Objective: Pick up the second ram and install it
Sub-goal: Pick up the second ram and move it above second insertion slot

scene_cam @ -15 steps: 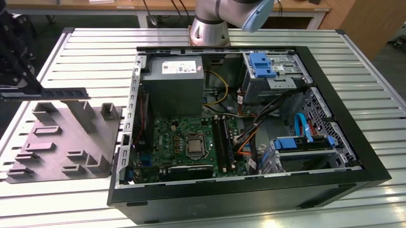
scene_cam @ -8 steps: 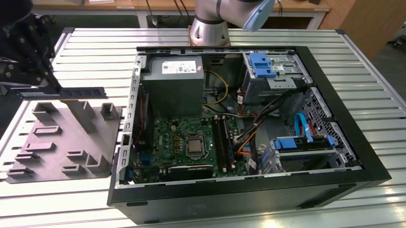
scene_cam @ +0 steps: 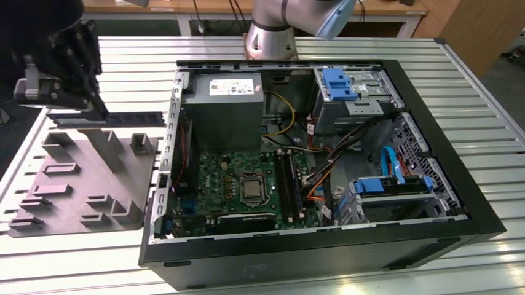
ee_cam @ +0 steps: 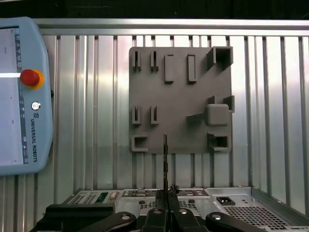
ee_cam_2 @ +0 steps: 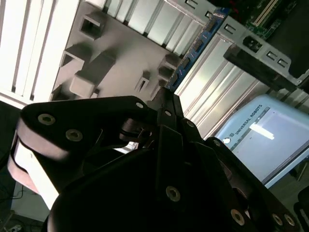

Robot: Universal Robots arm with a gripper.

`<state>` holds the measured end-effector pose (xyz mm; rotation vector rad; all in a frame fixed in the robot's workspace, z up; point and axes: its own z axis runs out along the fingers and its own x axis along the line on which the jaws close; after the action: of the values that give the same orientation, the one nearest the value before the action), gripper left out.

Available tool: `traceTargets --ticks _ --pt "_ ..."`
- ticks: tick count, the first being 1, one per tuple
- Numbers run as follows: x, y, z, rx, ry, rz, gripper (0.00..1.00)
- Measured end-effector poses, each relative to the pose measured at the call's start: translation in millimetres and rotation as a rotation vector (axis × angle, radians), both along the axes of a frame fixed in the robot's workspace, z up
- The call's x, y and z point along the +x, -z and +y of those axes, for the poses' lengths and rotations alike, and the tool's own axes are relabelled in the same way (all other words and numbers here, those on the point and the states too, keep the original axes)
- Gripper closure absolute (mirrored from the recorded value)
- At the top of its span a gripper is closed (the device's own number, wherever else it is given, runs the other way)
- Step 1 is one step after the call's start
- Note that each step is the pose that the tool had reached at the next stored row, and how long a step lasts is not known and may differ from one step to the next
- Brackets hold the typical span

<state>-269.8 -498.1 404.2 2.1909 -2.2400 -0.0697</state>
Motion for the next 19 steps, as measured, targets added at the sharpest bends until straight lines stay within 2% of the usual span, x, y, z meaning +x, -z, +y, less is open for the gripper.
traceTargets --ticks 19 --pt "85.1 0.2 0.0 0.0000 0.000 0.0001 0.88"
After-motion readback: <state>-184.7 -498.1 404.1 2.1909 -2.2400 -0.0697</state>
